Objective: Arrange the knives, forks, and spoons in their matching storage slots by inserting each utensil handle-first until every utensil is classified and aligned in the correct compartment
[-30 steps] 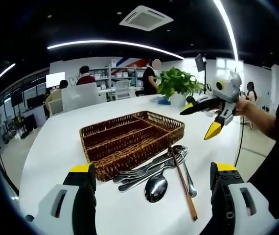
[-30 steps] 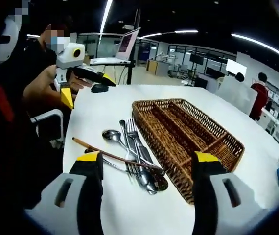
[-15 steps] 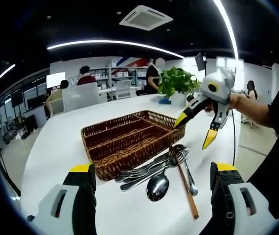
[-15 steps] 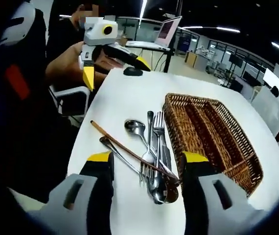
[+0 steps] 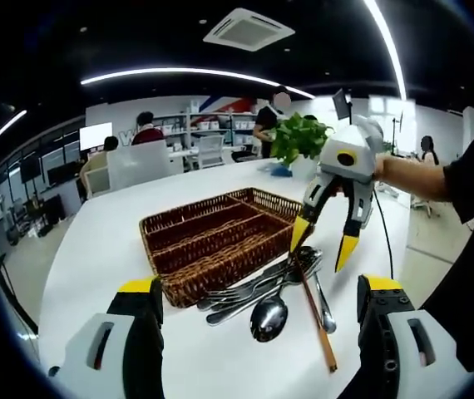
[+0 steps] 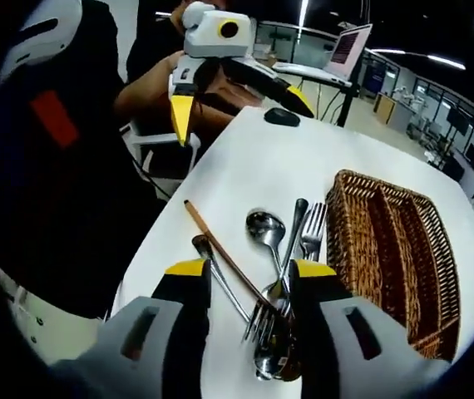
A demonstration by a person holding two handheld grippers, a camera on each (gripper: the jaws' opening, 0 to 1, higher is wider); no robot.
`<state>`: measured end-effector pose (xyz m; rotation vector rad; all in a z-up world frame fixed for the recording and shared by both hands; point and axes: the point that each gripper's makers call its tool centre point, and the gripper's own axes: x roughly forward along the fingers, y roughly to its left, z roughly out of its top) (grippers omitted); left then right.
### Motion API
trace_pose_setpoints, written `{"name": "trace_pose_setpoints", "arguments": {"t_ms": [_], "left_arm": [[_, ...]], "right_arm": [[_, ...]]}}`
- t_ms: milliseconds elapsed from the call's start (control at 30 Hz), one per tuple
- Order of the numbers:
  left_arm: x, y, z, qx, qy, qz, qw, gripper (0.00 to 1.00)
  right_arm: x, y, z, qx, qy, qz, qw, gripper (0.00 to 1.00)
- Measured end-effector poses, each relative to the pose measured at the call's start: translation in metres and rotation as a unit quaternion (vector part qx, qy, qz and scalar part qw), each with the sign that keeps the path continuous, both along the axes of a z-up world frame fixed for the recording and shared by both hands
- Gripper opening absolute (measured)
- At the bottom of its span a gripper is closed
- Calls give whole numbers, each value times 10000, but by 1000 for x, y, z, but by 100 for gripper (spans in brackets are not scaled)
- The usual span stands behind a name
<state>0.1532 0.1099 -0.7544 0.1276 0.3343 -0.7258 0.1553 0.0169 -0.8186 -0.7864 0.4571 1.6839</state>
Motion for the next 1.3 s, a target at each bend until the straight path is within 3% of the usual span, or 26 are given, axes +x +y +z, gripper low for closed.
{"name": "trace_pose_setpoints", "arguments": {"t_ms": [267,467,633,833,1300], "left_arm": [[1,1,0,1,6,17,10000,99],[2,-2,-1,-28,8,-8,10000,99],[2,-3,-2,15,27,-46,10000,99],[1,-2,-3,-6,38,-19,10000,99],[0,5,-6,32,66,56,10000,99]], "right_arm": [[-4,6,-21,-272,-44,451,9986,28],[-7,9,-26,-250,-15,711,9972,20],[-8,7,-38,-579,-142,1121,9919,17],[-9,15,-41,-537,-113,1303,9900,11],[-15,14,-43,-417,173,1753,9835,9]]}}
